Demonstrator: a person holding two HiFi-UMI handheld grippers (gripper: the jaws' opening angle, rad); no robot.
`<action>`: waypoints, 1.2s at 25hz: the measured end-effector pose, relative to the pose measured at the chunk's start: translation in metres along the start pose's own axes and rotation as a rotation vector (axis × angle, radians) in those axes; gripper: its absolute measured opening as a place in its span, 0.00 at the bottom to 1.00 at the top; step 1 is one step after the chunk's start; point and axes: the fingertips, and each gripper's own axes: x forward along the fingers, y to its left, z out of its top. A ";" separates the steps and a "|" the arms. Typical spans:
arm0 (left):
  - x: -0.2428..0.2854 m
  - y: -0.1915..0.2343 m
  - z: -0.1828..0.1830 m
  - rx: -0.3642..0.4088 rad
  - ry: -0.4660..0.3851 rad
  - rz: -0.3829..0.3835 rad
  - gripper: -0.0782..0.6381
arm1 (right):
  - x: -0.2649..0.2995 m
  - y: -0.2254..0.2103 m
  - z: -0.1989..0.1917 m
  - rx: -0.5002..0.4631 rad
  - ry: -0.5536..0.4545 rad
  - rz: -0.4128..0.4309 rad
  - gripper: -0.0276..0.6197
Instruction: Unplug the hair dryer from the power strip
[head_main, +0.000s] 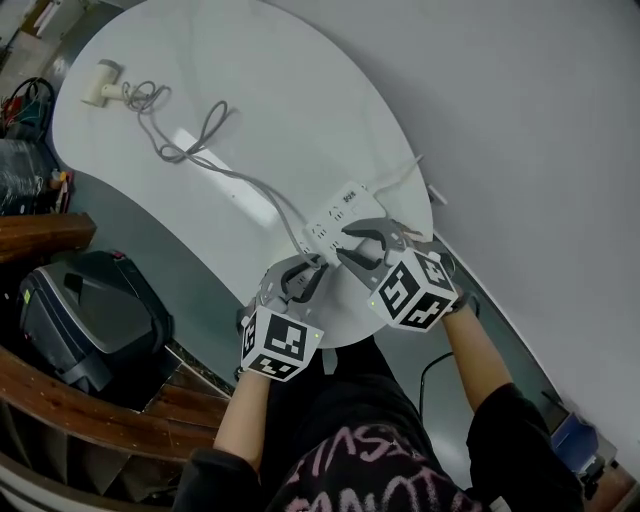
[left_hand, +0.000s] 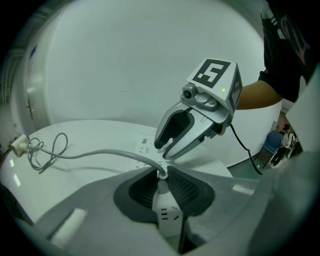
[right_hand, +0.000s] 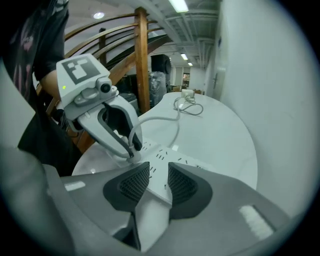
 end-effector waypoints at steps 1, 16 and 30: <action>0.000 0.000 0.000 0.003 0.001 0.000 0.21 | 0.002 0.000 0.000 -0.031 0.014 0.005 0.24; 0.000 0.000 -0.001 -0.011 -0.003 -0.001 0.21 | 0.021 -0.003 -0.001 -0.087 0.088 0.018 0.21; 0.001 0.001 0.002 -0.059 0.001 -0.003 0.22 | 0.017 -0.008 0.001 0.047 0.058 0.052 0.18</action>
